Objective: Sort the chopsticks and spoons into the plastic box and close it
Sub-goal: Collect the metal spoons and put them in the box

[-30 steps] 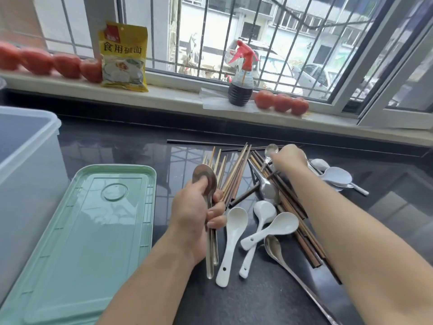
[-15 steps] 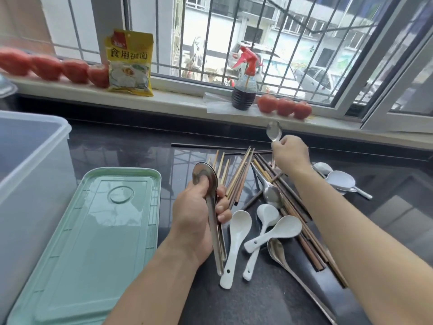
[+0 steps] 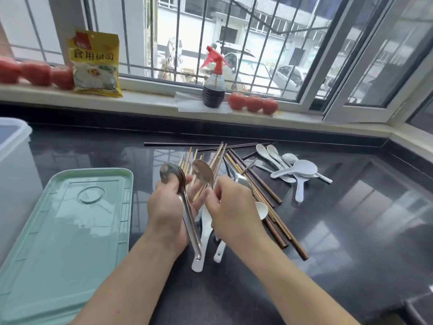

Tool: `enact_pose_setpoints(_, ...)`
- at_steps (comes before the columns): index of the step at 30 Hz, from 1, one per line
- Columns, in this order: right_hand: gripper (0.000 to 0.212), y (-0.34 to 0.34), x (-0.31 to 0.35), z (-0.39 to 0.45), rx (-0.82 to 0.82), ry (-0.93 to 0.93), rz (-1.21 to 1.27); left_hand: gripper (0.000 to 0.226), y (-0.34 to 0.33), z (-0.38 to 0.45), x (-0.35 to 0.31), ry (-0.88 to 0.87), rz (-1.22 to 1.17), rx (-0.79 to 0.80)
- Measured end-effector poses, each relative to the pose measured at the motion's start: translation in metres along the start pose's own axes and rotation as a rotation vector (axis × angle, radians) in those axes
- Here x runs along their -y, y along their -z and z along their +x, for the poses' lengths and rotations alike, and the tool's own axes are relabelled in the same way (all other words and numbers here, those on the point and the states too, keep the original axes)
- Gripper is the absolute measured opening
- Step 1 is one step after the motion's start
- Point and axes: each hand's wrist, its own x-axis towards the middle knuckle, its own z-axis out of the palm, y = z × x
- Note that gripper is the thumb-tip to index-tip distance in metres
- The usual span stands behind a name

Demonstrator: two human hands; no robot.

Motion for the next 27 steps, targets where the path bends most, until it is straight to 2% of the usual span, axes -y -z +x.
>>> enact_pose_setpoints(3,0.033,-0.001,0.002,-0.002,0.066,0.002,0.069,0.045,0.000,-0.001,0.000,0.071,0.005,0.074)
enact_pose_setpoints(8,0.028,-0.002,0.009,-0.001,0.098,0.013,0.078,0.032,-0.002,-0.005,0.006,-0.031,0.044,0.100)
enact_pose_setpoints(12,0.029,-0.003,0.012,0.003,0.173,-0.036,0.076,0.039,0.000,-0.005,0.006,0.059,0.125,0.134)
enact_pose_setpoints(16,0.032,0.002,0.009,0.002,0.300,0.003,0.054,0.034,0.002,-0.004,0.004,0.092,0.071,0.107)
enact_pose_setpoints(18,0.035,0.014,-0.001,0.007,0.240,-0.006,0.033,0.030,0.001,0.000,0.002,0.068,-0.006,0.072)
enact_pose_setpoints(21,0.029,0.034,-0.042,0.041,-0.046,-0.107,-0.302,0.025,0.001,0.005,0.001,0.038,-0.097,0.022)
enact_pose_setpoints(22,0.028,0.037,-0.057,0.052,-0.039,-0.177,-0.394,0.024,0.000,0.006,0.001,0.037,-0.101,0.021)
enact_pose_setpoints(24,0.032,0.031,-0.079,0.067,0.087,-0.306,-0.415,0.022,0.000,0.007,0.002,0.044,-0.101,0.037)
enact_pose_setpoints(27,0.027,0.012,-0.095,0.074,0.112,-0.327,-0.335,0.019,0.001,0.008,-0.001,0.066,-0.093,0.045)
